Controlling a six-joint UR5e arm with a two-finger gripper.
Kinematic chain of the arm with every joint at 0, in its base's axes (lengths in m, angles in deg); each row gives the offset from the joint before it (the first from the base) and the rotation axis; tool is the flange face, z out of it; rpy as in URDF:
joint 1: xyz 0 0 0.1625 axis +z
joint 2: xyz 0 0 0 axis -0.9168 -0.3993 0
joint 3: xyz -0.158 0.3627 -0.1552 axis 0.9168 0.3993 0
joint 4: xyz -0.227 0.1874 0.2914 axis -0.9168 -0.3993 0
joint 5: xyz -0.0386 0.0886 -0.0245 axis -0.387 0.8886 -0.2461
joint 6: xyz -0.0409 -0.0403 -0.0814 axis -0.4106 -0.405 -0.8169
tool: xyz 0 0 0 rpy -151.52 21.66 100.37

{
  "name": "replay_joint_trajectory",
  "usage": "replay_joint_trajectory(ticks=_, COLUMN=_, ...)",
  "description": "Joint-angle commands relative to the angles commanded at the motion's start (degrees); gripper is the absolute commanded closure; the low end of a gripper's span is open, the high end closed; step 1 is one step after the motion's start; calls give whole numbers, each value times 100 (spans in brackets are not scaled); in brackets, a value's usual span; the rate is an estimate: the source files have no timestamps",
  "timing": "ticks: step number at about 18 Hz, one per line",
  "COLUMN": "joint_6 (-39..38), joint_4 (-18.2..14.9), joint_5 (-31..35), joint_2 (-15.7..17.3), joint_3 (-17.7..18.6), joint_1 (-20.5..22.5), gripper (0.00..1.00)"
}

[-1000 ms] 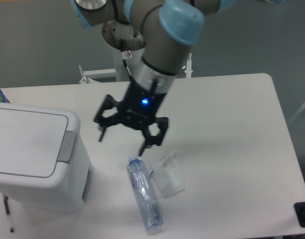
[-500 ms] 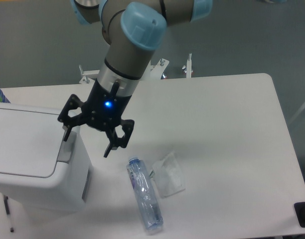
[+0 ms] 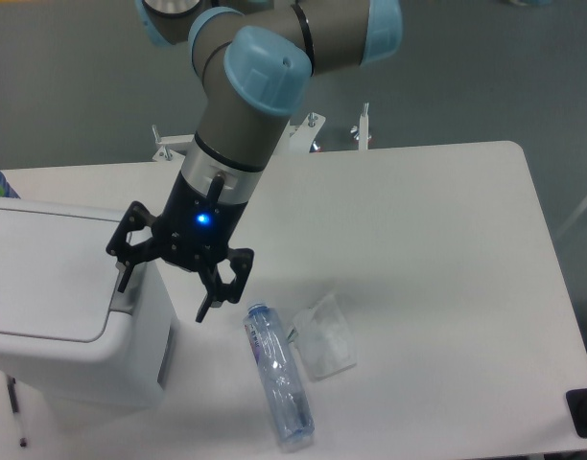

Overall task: Open the trash can
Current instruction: 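Press the gripper fingertip on the lid edge to flip it open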

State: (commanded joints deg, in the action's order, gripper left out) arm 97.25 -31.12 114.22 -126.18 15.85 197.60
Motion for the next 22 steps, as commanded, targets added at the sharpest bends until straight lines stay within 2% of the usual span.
replay_joint_trajectory(ticks=22, joint_6=-9, joint_4=70, joint_5=26, joint_2=-26, joint_3=35, joint_1=0, gripper=0)
